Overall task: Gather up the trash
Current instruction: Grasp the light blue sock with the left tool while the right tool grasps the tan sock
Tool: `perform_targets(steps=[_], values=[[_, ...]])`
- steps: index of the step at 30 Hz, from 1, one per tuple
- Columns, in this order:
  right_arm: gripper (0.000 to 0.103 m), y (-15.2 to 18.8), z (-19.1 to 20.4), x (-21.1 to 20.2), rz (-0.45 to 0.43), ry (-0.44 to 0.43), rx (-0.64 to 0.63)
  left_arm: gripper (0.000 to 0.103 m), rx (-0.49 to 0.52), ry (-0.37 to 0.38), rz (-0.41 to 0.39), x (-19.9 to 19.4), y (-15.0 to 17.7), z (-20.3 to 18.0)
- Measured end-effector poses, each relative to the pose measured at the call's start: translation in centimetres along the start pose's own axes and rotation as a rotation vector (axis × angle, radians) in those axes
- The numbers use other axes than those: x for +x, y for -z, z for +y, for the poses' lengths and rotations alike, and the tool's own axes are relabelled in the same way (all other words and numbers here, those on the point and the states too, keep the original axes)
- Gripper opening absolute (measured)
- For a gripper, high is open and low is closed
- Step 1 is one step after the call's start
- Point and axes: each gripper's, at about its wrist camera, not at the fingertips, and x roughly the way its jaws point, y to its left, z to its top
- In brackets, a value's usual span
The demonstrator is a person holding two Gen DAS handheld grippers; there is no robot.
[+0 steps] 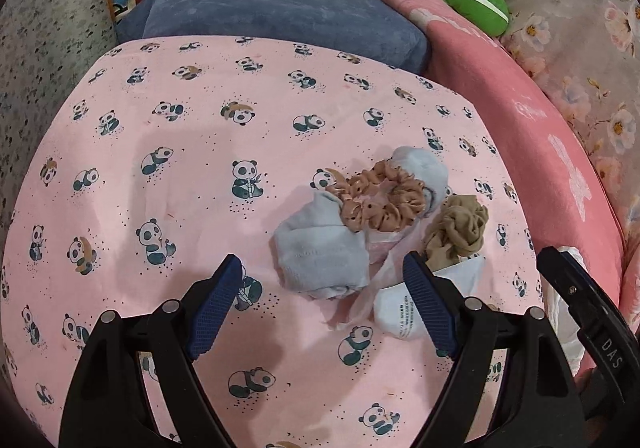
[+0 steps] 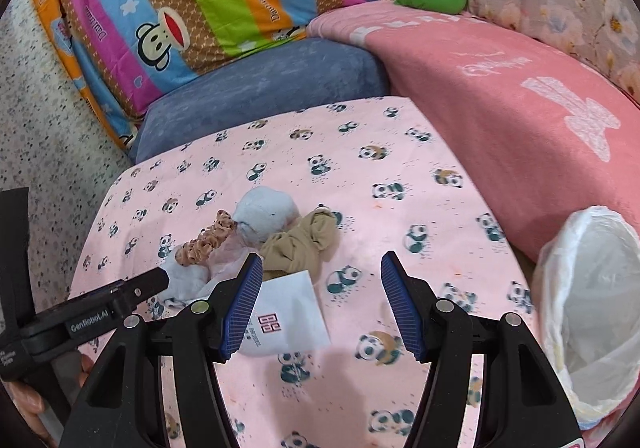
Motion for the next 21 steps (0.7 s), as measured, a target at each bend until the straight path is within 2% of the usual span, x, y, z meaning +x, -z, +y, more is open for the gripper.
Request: perform_targets(steps=[3, 8, 11, 12, 14, 15, 18, 21], values=[[0.06, -0.1, 0.7, 1.9, 0.025, 0.002, -0.007, 0.075, -0.007, 0.009, 0.02, 1.1, -0.1, 0.6], [0.06, -0.3, 1.5, 4.7, 0.061, 0.006, -0.017, 0.062, -0.034, 0.045, 0.059, 3.0, -0.3, 1.6], [0.06, -0.2, 1.8, 6.2, 0.082, 0.002, -0.024, 0.044, -0.043, 0.098, 0.081, 3.6, -0.4, 1.7], [0.058, -0.1, 1.9, 6.6, 0.092, 0.001, -0.027, 0.042, -0.043, 0.105, 0.083, 3.6, -0.4, 1.7], [0.046, 0.1, 2.0, 7.4, 0.111, -0.006, -0.028, 0.035, -0.034, 0.112, 0.079, 3.4, -0.5, 1.6], [0.036, 0.3, 2.0, 7.7, 0.124, -0.018, -0.029, 0.033, -0.03, 0.116, 0.079, 3.3, -0.5, 1.5], [0.03, 0.6, 1.9, 7.8, 0.12, -0.019, -0.024, 0.028, -0.032, 0.117, 0.073, 2.7, -0.6, 1.5], [0.028, 0.1, 1.5, 6.9, 0.099, -0.033, -0.004, 0.027, -0.033, 0.102, 0.047, 1.6, -0.8, 1.6]])
